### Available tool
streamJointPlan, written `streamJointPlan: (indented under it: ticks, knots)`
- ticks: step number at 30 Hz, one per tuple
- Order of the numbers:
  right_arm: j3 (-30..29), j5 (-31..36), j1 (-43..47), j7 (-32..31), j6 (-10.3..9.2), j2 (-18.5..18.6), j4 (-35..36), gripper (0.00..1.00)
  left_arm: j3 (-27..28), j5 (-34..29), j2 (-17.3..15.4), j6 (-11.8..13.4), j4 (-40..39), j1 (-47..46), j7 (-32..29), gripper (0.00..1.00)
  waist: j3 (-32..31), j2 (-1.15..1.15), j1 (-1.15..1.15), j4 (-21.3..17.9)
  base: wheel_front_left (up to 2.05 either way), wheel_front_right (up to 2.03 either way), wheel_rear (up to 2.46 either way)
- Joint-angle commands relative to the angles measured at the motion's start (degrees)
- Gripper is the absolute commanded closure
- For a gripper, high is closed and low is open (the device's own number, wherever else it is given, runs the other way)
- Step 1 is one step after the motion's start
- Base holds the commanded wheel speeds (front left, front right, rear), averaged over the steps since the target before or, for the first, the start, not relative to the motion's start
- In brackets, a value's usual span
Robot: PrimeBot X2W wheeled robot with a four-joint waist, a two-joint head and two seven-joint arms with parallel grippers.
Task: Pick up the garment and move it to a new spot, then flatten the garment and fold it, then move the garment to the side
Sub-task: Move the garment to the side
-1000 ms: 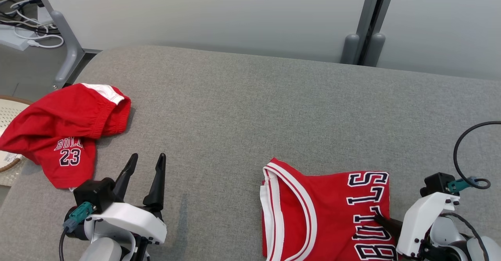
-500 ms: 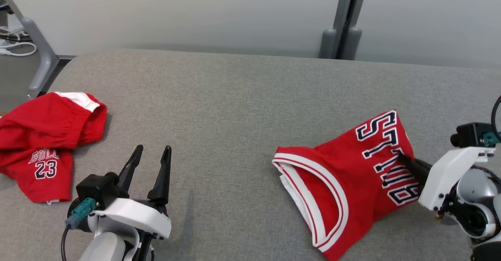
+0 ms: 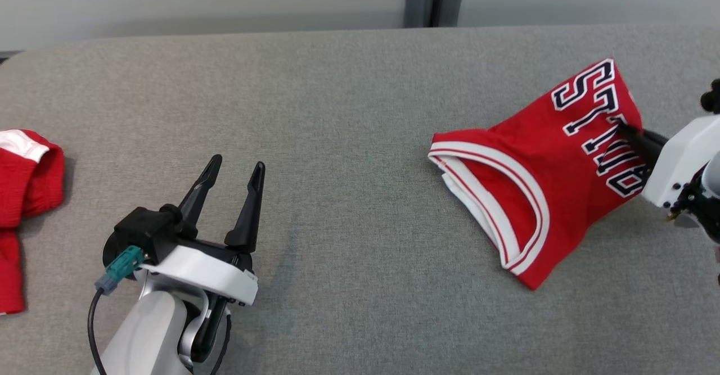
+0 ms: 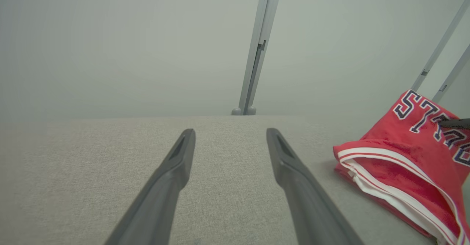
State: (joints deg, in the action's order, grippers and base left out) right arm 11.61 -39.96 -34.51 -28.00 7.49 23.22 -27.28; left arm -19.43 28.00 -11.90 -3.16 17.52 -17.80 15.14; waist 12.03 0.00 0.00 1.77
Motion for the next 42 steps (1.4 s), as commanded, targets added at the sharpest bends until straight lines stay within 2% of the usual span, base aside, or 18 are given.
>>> streamJointPlan:
  ticks: [1, 13, 21, 27, 33, 34, 35, 36, 37, 42]
  knots:
    - [-0.07, -0.31, -1.8, 1.11, 0.03, 0.38, -0.89, 1.0, 0.04, -0.55, -0.42, -0.4, -0.56, -1.11, 0.07, 0.0, 2.88, 0.0, 0.0, -1.85, 0.0, 0.0, 0.0]
    - [-2.74, 2.13, -15.14, 8.84, 0.03, 3.87, -12.49, 1.0, 0.25, -3.27, -2.43, -1.9, -8.19, -4.41, 0.06, 0.0, 12.66, 0.0, 0.0, -5.1, 0.0, 0.0, 0.0]
    - [-5.53, 6.94, -21.3, 14.6, 0.02, 1.67, -22.94, 1.0, -0.71, -4.56, -3.73, -2.02, -13.07, -4.59, -0.33, 0.0, 14.78, 0.0, 0.0, -8.88, 0.0, 0.0, 0.0]
    - [-6.23, 10.46, -24.84, 17.37, 0.03, 0.78, -28.21, 1.0, -0.81, -4.83, -4.73, -1.78, -14.66, -4.95, -1.38, 0.0, 15.86, 0.0, 0.0, -9.87, 0.0, 0.0, 0.0]
    - [-8.92, 15.05, -29.31, 20.84, 0.02, 1.58, -35.4, 1.0, -0.88, -4.69, -5.25, -1.43, -15.6, -4.86, -1.87, 0.0, 17.0, 0.0, 0.0, -9.47, 0.0, 0.0, 0.0]
    - [-9.37, 15.92, -29.96, 21.66, 0.02, 1.62, -36.59, 0.8, -0.84, -4.58, -5.37, -1.48, -15.6, -4.81, -1.87, 0.0, 17.08, 0.0, 0.0, -9.34, 0.0, 0.0, 0.0]
    - [-9.82, 16.85, -30.53, 22.48, 0.02, 1.58, -37.73, 0.51, -0.81, -4.47, -5.44, -1.49, -15.54, -4.78, -1.85, 0.0, 17.13, 0.0, 0.0, -9.2, 0.0, 0.0, 0.0]
    - [-10.26, 17.57, -31.07, 23.1, 0.02, 1.52, -38.76, 0.06, -0.79, -4.37, -5.46, -1.43, -15.5, -4.8, -1.83, 0.0, 17.16, 0.0, 0.0, -9.07, 0.0, 0.0, 0.0]
    - [-10.55, 18.19, -31.56, 23.72, 0.03, 1.4, -39.72, 0.0, -0.79, -4.34, -5.46, -1.36, -15.45, -4.82, -1.8, 0.0, 17.12, 0.0, 0.0, -8.96, 0.0, 0.0, 0.0]
    - [-11.22, 22.02, -32.96, 28.93, 0.02, 0.75, -42.51, 0.0, -0.97, -4.01, -5.07, -1.12, -14.68, -4.48, -1.54, 0.0, 15.95, 0.0, 0.0, -8.85, 0.0, 0.0, 0.0]
